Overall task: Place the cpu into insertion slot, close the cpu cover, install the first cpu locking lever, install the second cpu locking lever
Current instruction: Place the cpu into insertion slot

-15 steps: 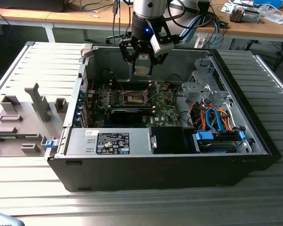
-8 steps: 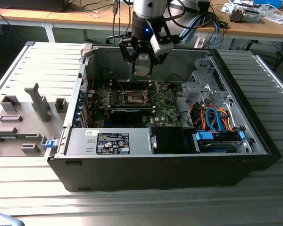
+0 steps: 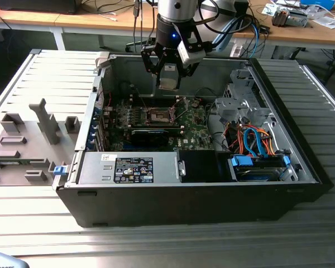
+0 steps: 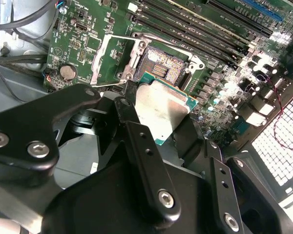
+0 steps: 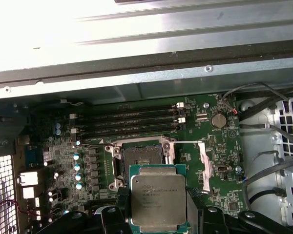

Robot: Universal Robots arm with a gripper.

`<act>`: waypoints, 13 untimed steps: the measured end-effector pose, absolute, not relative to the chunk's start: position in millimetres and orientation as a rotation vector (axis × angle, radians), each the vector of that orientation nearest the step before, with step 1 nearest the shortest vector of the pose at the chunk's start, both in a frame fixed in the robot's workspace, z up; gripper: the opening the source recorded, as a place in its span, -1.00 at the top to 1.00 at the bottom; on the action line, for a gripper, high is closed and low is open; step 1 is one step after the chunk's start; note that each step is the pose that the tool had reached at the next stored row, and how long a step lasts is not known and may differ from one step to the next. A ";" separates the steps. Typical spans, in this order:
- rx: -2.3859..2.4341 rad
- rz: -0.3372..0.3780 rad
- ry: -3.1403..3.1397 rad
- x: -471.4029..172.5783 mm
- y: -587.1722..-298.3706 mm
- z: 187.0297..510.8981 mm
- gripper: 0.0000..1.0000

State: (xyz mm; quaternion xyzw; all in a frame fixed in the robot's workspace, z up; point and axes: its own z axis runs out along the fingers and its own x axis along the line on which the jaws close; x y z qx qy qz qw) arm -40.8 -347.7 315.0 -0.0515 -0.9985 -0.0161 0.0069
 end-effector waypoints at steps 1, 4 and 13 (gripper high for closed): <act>-0.162 -0.050 -3.123 -40.8 -347.7 315.0 -0.09; -0.165 -0.050 -3.123 -40.8 -347.7 315.0 -0.09; -0.176 -0.050 -3.123 -40.8 -347.7 315.0 -0.09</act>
